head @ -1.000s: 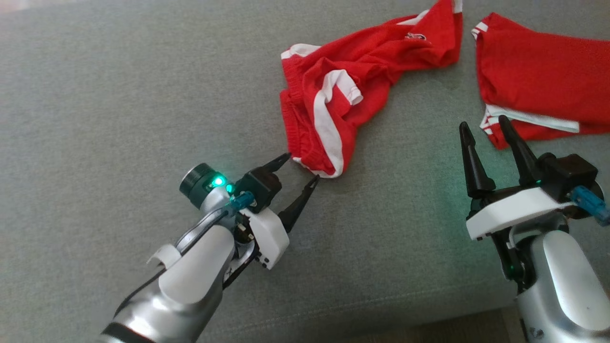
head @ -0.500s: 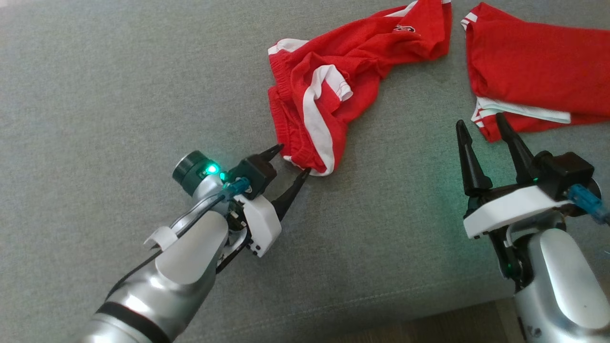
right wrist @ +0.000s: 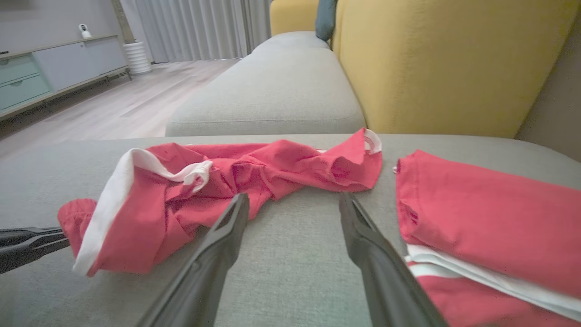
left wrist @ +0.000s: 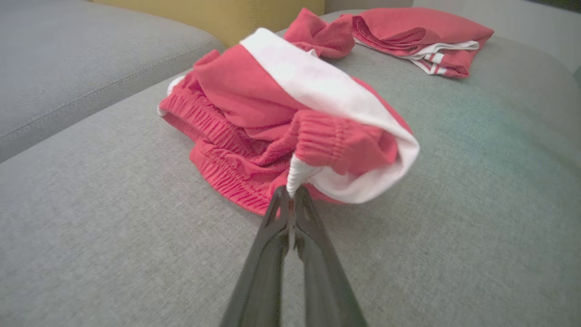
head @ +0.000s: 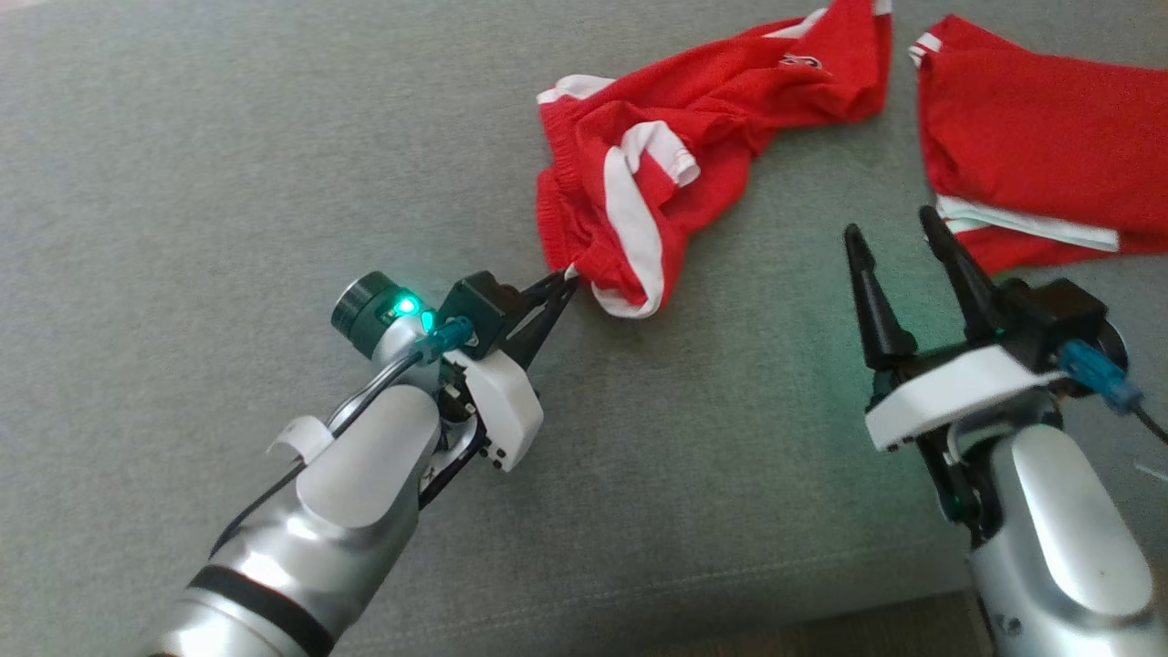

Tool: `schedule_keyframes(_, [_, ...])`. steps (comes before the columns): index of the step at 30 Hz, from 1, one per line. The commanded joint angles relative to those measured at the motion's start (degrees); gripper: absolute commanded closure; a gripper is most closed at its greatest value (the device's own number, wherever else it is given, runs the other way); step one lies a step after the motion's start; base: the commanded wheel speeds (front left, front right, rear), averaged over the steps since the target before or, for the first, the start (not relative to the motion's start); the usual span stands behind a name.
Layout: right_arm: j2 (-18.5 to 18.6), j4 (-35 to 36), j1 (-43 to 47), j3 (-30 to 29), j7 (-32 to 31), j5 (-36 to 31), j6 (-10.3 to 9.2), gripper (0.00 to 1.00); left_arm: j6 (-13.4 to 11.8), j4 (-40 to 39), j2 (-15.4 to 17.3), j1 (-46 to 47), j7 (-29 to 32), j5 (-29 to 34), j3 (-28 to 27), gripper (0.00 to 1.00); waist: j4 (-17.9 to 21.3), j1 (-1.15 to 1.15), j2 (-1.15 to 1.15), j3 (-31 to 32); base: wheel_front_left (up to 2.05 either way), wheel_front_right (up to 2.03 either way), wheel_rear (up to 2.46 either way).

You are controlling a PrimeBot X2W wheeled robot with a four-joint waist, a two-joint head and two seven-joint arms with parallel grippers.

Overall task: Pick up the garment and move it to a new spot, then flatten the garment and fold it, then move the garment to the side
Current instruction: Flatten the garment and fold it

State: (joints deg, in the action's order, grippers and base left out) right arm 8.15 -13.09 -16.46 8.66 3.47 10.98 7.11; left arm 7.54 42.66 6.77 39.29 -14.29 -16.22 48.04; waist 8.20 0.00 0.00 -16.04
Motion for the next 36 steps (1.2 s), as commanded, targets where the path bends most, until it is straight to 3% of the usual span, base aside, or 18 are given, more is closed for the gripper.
schedule_keyframes(1, [0.9, 1.4, -2.6, 1.9, -0.6, -0.5, 0.37, 0.0, -0.4, -2.2, 0.6, 1.3, -0.7, 0.0, -2.1, 1.0, -1.0, 0.0, 0.0, 0.5, 0.0, 0.0, 0.0])
schedule_keyframes(16, [2.9, -2.2, -8.5, 6.6, -2.5, 1.2, 0.37, 0.0, -1.8, -7.1, 0.1, -0.9, -0.7, 0.6, -5.5, 1.0, -5.4, 0.0, 0.0, 0.8, 0.0, 0.0, 0.0])
schedule_keyframes(21, [2.3, -6.4, -13.0, 9.1, -4.8, 6.0, 0.37, 0.0, -1.8, -7.8, -0.6, -0.8, -0.7, 1.3, -5.9, 1.0, -6.6, 0.0, 0.0, 0.1, 0.0, 0.0, 0.0])
schedule_keyframes(29, [-0.6, -14.0, -17.9, 8.2, -8.1, 16.3, 0.37, 0.0, -1.6, -8.2, -1.6, -0.4, -0.7, 2.1, -5.9, 1.0, -8.2, 0.0, 0.0, -1.2, 0.0, 0.0, 0.0])
schedule_keyframes(36, [-1.6, -17.9, -20.8, 10.0, -8.6, 20.4, 0.37, 0.0, -1.4, -8.2, -2.2, -0.1, -0.7, 2.6, -6.0, 1.0, -9.4, 0.0, 0.0, -1.9, 0.0, 0.0, 0.0])
